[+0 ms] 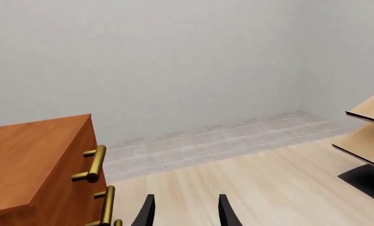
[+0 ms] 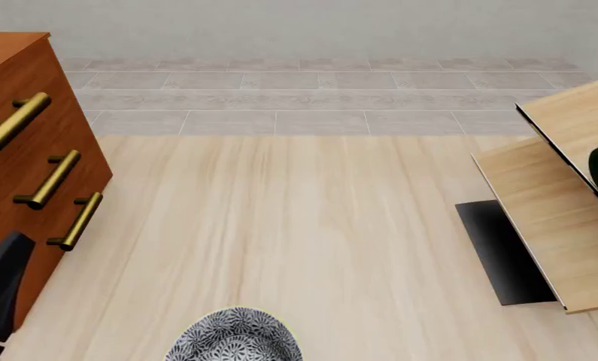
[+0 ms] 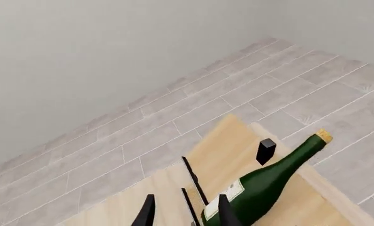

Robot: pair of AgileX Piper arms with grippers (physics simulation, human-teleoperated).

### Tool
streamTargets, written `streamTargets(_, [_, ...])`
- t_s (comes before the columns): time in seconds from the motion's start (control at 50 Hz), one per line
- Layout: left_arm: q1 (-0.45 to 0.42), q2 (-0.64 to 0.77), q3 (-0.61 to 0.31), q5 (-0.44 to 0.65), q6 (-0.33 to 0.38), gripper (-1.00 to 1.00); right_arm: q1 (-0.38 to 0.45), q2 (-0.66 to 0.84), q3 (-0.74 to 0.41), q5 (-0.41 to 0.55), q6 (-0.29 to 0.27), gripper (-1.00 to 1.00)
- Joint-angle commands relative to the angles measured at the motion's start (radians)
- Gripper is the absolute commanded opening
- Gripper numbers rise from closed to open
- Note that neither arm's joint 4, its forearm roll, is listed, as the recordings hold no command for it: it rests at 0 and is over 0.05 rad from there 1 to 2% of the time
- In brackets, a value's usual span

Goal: Put the wine bottle on the wine rack.

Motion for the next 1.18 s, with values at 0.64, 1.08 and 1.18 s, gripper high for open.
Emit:
streamTargets(0.64, [-0.011, 0.000, -0.002, 0.001, 0.007, 1.00, 0.339, -0.448, 0.161, 0.133, -0.221, 1.00])
streamTargets(1.08, [-0.007, 0.000, 0.028, -0.028, 0.001, 1.00, 0.466, -0.605, 0.148, 0.235, -0.366, 1.00])
streamTargets(1.18, [-0.005, 0.000, 0.029, -0.033, -0.002, 1.00, 0.489, -0.636, 0.130, 0.274, -0.380, 1.00])
